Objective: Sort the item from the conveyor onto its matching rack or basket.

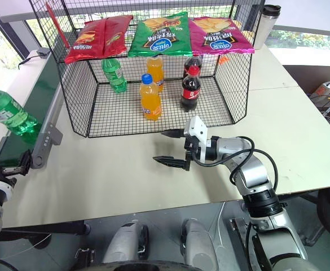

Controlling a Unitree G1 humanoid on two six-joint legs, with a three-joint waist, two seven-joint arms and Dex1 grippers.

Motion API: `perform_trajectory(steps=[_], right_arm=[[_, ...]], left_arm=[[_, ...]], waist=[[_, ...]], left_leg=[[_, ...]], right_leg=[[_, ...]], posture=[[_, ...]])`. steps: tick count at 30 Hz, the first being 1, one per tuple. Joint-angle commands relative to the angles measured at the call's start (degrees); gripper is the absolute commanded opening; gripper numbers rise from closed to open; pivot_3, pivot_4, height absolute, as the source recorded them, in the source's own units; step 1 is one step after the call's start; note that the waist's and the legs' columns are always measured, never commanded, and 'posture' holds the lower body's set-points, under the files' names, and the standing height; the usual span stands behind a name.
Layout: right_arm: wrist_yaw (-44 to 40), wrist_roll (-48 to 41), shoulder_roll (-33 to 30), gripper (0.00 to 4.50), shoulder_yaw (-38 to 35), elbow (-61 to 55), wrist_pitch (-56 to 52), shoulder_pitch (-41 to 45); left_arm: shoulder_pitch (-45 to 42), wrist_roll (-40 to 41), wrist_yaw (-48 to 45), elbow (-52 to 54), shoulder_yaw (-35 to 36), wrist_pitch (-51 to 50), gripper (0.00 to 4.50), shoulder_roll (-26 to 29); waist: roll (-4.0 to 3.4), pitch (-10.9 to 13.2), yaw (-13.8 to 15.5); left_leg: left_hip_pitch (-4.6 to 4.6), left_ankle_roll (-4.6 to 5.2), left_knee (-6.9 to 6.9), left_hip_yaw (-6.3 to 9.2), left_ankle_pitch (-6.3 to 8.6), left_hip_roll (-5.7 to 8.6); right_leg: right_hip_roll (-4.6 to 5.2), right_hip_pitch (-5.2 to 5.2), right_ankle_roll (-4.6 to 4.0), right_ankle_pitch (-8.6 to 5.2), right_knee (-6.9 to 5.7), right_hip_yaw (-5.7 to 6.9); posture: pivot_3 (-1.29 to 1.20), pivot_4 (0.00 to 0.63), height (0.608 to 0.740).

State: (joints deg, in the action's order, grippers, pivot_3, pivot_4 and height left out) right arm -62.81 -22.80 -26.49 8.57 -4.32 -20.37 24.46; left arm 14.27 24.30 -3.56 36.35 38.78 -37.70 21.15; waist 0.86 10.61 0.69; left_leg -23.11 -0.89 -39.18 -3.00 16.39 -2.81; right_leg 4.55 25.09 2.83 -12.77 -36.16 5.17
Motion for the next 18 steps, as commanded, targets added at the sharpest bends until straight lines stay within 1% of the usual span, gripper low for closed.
perform_trajectory(steps=[1,8,13,16,17,18], right_arm=[[-0.2,-1.0,-0.7,4.50,-0.9,-2.4,0.4,-0.2],[0.2,-1.3,-1.0,4.50,-0.9,-3.6,-0.4,-0.6],[0.7,-1.2,-1.1,4.50,-0.8,-4.2,-0.8,-0.7],[0.8,-1.2,-1.2,4.50,-1.0,-3.9,-0.8,-0.6],[0.7,-1.1,-1.3,4.50,-1.1,-3.7,-0.7,-0.6],[0.6,-1.1,-1.4,4.50,-1.1,-3.4,-0.5,-0.6]], left_arm=[[-1.1,-1.1,0.0,-0.4,-0.2,0.8,4.47,1.1],[-5.7,-0.4,0.6,-0.7,0.5,-0.5,4.47,3.2],[-6.9,-0.6,0.3,-1.3,-0.1,0.1,4.47,3.0],[-6.3,0.2,-0.1,-0.7,-0.5,0.8,3.70,1.7],[-6.1,0.4,-0.3,-0.4,-0.7,0.9,3.20,1.3],[-5.9,0.4,-0.3,-0.2,-0.8,1.0,2.86,1.1]], waist=[[0.00,0.0,0.0],[0.00,0.0,0.0],[0.00,0.0,-0.1],[0.00,0.0,0.1],[0.00,0.0,0.2],[0.00,0.0,0.2]], left_leg=[[0.00,0.00,0.00,0.00,0.00,0.00],[-0.02,0.00,0.00,0.00,0.00,0.00],[-0.02,0.00,0.00,-0.01,0.00,0.00],[-0.02,0.00,0.01,-0.01,0.00,0.00],[-0.02,0.00,0.00,-0.01,0.00,0.00],[-0.02,0.00,0.01,-0.02,0.00,0.01]], right_leg=[[0.00,0.00,0.00,0.00,0.00,0.00],[0.00,0.00,0.01,0.01,0.00,0.01],[0.01,0.01,0.04,0.02,0.01,0.00],[0.00,0.01,0.04,0.02,0.00,0.00],[0.01,-0.01,0.04,0.02,0.00,0.01],[0.01,-0.02,0.03,0.02,0.01,0.02]], posture=[[0.00,0.150,0.740],[0.00,0.150,0.740],[0.00,0.150,0.740],[0.00,0.150,0.740],[0.00,0.150,0.740],[0.00,0.150,0.740]])
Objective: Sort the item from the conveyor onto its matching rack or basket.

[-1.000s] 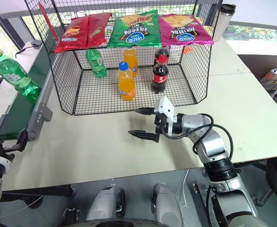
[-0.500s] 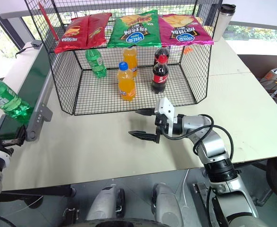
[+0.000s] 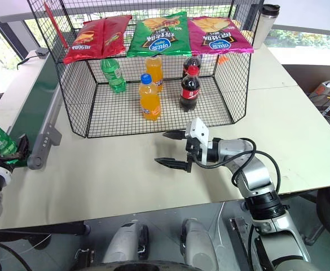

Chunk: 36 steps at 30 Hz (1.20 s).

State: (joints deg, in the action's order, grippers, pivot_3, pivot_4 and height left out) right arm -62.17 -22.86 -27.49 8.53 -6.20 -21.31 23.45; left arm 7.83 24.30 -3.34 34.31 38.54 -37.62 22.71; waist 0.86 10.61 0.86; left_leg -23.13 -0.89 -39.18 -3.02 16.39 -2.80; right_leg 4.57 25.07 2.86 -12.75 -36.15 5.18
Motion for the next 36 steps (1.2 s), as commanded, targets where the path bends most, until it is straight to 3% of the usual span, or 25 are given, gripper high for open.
perform_trajectory(steps=[1,10,20,26,36], right_arm=[[-0.1,-1.0,-0.4,4.50,-1.1,-1.3,0.5,0.4],[-1.0,-0.8,-1.1,4.50,-1.2,0.0,2.1,0.0],[-1.7,-4.5,-1.7,4.50,-1.7,-5.9,-1.2,1.4],[-0.9,-4.7,-1.6,4.50,-1.6,-6.6,-1.8,2.1],[0.6,-2.2,-1.7,4.50,-1.1,-5.2,-0.4,2.8]], left_arm=[[0.6,0.4,-0.6,1.9,-0.6,1.1,2.76,-0.6],[1.1,2.7,-0.5,6.1,0.0,-2.3,2.76,0.5],[-3.7,10.9,-0.1,14.9,2.4,-12.9,2.76,7.1],[-11.5,12.5,2.4,16.6,-1.9,-17.4,2.76,10.5],[-19.3,6.7,3.1,9.2,-20.0,-14.0,2.76,6.2]], waist=[[0.00,0.0,0.0],[0.00,0.0,-0.1],[0.07,0.0,-0.1],[0.07,0.0,-0.1],[0.08,0.0,-0.1]], left_leg=[[0.01,0.00,0.00,0.00,0.00,0.01],[0.01,0.00,-0.01,0.01,0.00,0.01],[-0.05,0.00,-0.02,0.05,0.00,0.03],[-0.02,-0.01,0.00,0.04,0.00,0.02],[-0.03,-0.02,0.00,-0.04,-0.01,0.05]], right_leg=[[0.03,-0.02,-0.01,-0.01,0.01,0.00],[0.03,-0.03,-0.01,-0.01,0.01,0.00],[0.09,-0.02,0.00,0.00,0.08,-0.01],[-0.01,0.00,0.04,0.02,0.00,0.00],[-0.01,-0.01,0.18,0.11,0.02,0.00]], posture=[[0.00,0.150,0.740],[0.00,0.150,0.740],[0.00,0.150,0.740],[0.00,0.150,0.740],[0.00,0.150,0.740]])
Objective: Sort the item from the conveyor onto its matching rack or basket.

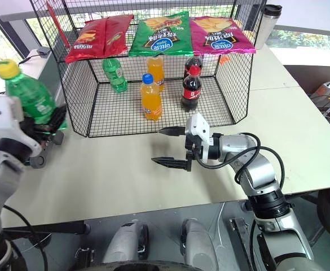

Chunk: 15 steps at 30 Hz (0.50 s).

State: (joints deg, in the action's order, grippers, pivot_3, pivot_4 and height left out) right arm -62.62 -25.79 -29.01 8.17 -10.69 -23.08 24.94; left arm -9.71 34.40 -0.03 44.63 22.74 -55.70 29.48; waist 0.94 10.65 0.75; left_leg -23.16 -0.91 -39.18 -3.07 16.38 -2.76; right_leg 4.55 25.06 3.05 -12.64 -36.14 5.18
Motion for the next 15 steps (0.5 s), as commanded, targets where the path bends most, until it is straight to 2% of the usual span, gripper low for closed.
perform_trajectory(steps=[1,8,15], right_arm=[[1.8,1.4,0.0,4.50,-0.6,-0.5,1.6,1.5],[6.3,5.5,1.9,4.50,-0.2,2.6,3.9,3.4],[10.9,11.2,2.3,4.50,0.7,7.0,5.9,4.9]], left_arm=[[-2.2,-4.8,-0.2,-2.5,-6.2,5.3,2.76,-1.2],[-9.7,-14.5,-0.3,-17.2,-16.9,15.3,2.76,-6.8],[-19.0,-21.7,-1.5,-35.9,-21.1,26.3,2.76,-12.4]], waist=[[0.00,0.0,0.0],[0.01,0.0,0.1],[0.01,0.0,0.0]], left_leg=[[0.00,0.00,0.00,-0.03,0.00,0.00],[-0.02,-0.01,0.00,-0.07,-0.01,0.00],[-0.10,-0.01,0.00,-0.13,-0.02,0.01]], right_leg=[[-0.01,0.00,0.00,0.00,0.00,0.01],[-0.02,0.01,0.01,0.01,-0.02,0.01],[-0.01,0.05,0.05,0.02,0.02,0.03]], posture=[[0.00,0.150,0.740],[0.00,0.150,0.740],[0.00,0.150,0.740]])
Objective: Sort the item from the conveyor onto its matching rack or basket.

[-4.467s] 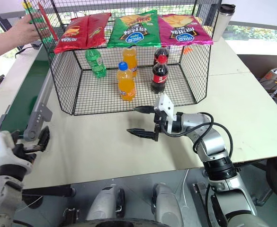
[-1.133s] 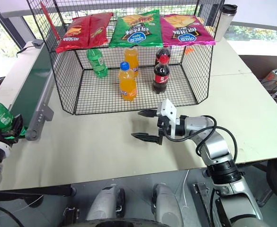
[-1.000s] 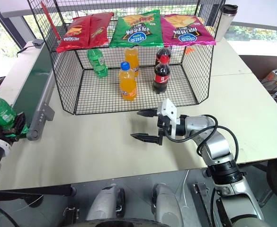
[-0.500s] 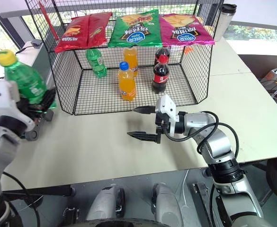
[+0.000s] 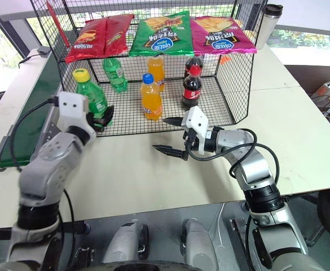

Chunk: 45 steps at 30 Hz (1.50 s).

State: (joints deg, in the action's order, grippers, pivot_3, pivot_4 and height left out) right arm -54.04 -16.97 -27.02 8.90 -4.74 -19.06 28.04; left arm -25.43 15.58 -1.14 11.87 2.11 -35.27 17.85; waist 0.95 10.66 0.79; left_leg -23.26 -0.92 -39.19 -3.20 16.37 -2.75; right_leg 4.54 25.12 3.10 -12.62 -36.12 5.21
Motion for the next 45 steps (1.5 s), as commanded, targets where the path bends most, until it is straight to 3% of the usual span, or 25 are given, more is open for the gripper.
perform_trajectory(steps=[1,12,15,18,28,38,45], right_arm=[[2.8,3.0,0.4,4.50,0.0,1.6,2.4,2.0],[2.9,3.5,1.1,4.50,-0.1,2.1,2.8,1.8],[2.7,3.5,1.2,4.50,-0.1,2.2,2.9,1.9],[2.5,3.4,1.2,4.50,0.0,2.3,2.9,1.9],[1.7,3.3,1.2,4.50,-0.1,2.1,2.9,1.4],[1.3,3.3,1.4,4.50,-0.2,2.5,3.6,0.1],[1.5,3.2,1.1,4.50,-0.7,3.4,3.9,-1.0]], left_arm=[[-3.8,-3.4,-0.5,-4.5,-0.5,6.8,2.76,-1.2],[-7.6,-8.1,0.6,-20.4,0.1,16.8,2.76,-5.9],[-7.6,-8.2,1.0,-22.3,0.9,17.5,4.26,-6.9],[-7.2,-8.3,0.7,-21.6,1.0,17.5,4.40,-7.1],[-0.8,-7.6,-0.9,-2.8,1.6,7.8,4.40,-4.8],[12.8,-5.6,-3.5,21.9,5.2,-6.7,4.40,0.9],[22.6,-3.5,-3.9,33.8,7.0,-14.0,4.40,0.5]], waist=[[0.00,0.0,-0.1],[0.00,0.0,0.0],[0.00,0.0,0.0],[0.00,0.0,0.0],[0.00,0.0,-0.1],[-0.01,0.0,-0.1],[-0.01,0.0,-0.1]], left_leg=[[-0.01,0.00,0.00,0.00,0.00,0.00],[-0.05,0.00,0.01,-0.03,-0.01,-0.02],[-0.06,0.00,0.01,-0.03,-0.01,-0.02],[-0.04,-0.01,0.01,-0.03,-0.01,-0.02],[-0.03,-0.01,0.01,-0.02,-0.01,-0.03],[-0.01,-0.01,0.01,0.01,-0.02,-0.03],[-0.01,-0.02,0.00,0.03,-0.02,-0.03]], right_leg=[[0.00,0.03,0.01,0.00,-0.01,0.00],[0.02,0.09,0.08,0.05,-0.05,0.03],[0.02,0.09,0.09,0.05,-0.04,0.03],[0.03,0.09,0.09,0.06,-0.06,0.03],[0.03,0.08,0.09,0.06,-0.07,0.02],[0.03,0.07,0.09,0.06,-0.09,0.01],[0.03,0.07,0.08,0.05,-0.08,-0.01]], posture=[[0.00,0.150,0.740],[0.00,0.150,0.740],[0.00,0.150,0.740],[0.00,0.150,0.740],[0.00,0.150,0.740],[0.00,0.150,0.740],[0.00,0.150,0.740]])
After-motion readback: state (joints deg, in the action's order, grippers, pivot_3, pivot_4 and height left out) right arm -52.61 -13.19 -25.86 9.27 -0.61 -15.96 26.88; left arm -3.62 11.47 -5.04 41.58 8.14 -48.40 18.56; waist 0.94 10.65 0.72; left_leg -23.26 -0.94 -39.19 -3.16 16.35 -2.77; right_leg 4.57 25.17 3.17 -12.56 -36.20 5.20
